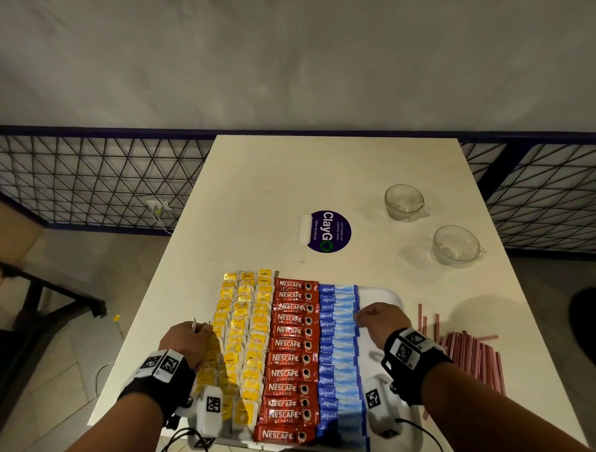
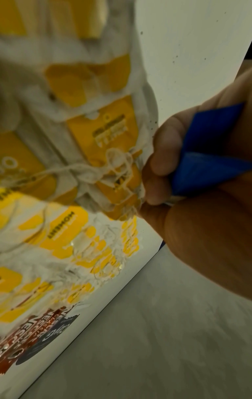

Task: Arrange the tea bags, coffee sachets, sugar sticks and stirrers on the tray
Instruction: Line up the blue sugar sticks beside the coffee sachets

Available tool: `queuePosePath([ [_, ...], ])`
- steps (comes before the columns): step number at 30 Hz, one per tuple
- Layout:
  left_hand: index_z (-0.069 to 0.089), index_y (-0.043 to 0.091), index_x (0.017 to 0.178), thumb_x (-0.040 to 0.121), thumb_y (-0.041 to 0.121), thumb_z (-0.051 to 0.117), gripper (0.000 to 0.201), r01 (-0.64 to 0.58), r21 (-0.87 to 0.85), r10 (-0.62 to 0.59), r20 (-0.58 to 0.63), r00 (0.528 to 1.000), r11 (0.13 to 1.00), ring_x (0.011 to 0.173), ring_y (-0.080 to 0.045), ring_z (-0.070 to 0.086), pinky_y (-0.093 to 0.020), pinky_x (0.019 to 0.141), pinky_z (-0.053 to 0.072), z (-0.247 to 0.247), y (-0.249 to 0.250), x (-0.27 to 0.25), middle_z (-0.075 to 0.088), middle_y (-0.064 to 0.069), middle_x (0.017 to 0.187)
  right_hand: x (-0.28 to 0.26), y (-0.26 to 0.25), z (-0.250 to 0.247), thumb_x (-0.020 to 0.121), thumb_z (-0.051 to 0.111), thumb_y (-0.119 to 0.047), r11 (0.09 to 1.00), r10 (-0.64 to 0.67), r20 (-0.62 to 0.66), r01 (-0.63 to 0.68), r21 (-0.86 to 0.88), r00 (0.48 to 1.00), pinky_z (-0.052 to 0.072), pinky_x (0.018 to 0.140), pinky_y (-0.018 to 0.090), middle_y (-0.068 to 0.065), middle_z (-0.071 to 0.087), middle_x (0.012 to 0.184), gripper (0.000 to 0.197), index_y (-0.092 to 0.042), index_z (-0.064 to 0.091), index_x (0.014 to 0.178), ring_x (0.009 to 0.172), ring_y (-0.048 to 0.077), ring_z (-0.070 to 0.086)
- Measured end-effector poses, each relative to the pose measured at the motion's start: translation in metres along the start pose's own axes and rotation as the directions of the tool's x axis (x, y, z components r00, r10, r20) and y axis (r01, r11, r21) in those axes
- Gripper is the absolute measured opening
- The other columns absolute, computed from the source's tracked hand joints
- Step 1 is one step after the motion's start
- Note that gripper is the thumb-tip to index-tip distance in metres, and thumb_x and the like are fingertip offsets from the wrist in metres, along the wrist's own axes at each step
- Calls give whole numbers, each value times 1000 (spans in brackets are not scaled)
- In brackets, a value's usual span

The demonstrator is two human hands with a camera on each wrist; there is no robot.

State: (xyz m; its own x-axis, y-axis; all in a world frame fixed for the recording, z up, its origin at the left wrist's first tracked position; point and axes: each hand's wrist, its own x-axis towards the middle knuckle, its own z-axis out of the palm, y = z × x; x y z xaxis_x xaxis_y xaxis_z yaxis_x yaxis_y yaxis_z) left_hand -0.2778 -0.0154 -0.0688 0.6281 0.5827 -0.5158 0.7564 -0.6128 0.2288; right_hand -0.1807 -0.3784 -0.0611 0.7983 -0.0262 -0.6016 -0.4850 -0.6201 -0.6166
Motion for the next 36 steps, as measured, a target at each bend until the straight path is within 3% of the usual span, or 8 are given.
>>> queuePosePath([
  [3, 71, 12, 86, 94, 41, 51, 36, 31, -21, -32, -19, 999, 999, 77, -29, 64, -28, 68, 43, -8, 2, -6, 71, -12, 86, -4, -3, -7, 86, 63, -41, 998, -2, -31, 0, -64, 1000, 46, 70, 29, 0, 67, 80, 23, -19, 64, 78, 75, 21, 60],
  [7, 61, 11, 78, 95, 40, 48, 36, -84, -202, 29, -262, 965, 976, 61, -32, 67, -33, 60, 54, -38, 24, -32, 70, -13, 72, -10, -22, -16, 89, 58, -41, 988, -142, -126, 132, -80, 982, 45, 74, 30, -1, 68, 84, 24, -19, 63, 80, 82, 21, 60],
  [10, 60, 11, 85, 99, 35, 47, 31, -220, -586, 198, -103, 975, 780, 45, -27, 59, -30, 42, 46, -50, 73, -71, 66, -10, 64, -23, -49, -11, 87, 61, -44, 952, -303, -35, 302, -43, 952, 46, 74, 28, -13, 67, 79, 17, -31, 62, 76, 80, 11, 62],
  [14, 56, 14, 103, 100, 48, 35, 40, -224, -790, 468, 89, 879, 571, 41, -19, 42, -24, 42, 34, -38, 120, -101, 60, -4, 60, -50, -88, 8, 88, 65, -38, 877, -481, 223, 468, 111, 848, 48, 79, 24, -9, 70, 86, 10, -31, 67, 81, 84, 6, 63],
  [20, 57, 16, 109, 95, 58, 19, 58, -254, -805, 566, 120, 816, 537, 38, -18, 44, -24, 41, 39, -32, 145, -117, 57, -6, 56, -66, -103, 16, 84, 66, -42, 809, -586, 269, 533, 248, 764, 48, 74, 33, 0, 73, 75, 20, -25, 65, 74, 71, 11, 66],
  [23, 56, 14, 109, 90, 63, 26, 61, -286, -803, 627, 135, 768, 523, 39, -19, 46, -24, 41, 40, -30, 146, -114, 60, -8, 61, -65, -100, 16, 83, 63, -40, 809, -584, 242, 533, 247, 775, 52, 76, 42, 1, 71, 70, 17, -26, 64, 74, 70, 23, 68],
  [27, 63, 21, 94, 88, 47, 60, 26, -352, -780, 707, 158, 690, 518, 39, -17, 44, -21, 42, 34, -31, 135, -108, 63, -6, 67, -60, -95, 11, 93, 58, -21, 848, -522, 171, 484, 217, 836, 36, 54, 30, -11, 53, 47, 28, -22, 61, 66, 45, 5, 41],
  [36, 60, 14, 83, 86, 16, 68, 9, -365, -763, 616, 55, 786, 533, 35, -10, 36, -20, 42, 30, -32, 124, -101, 55, 3, 55, -64, -94, 1, 91, 60, -12, 847, -419, 91, 353, 397, 903, 30, 44, 19, -5, 59, 53, 17, -11, 63, 75, 37, 3, 38],
])
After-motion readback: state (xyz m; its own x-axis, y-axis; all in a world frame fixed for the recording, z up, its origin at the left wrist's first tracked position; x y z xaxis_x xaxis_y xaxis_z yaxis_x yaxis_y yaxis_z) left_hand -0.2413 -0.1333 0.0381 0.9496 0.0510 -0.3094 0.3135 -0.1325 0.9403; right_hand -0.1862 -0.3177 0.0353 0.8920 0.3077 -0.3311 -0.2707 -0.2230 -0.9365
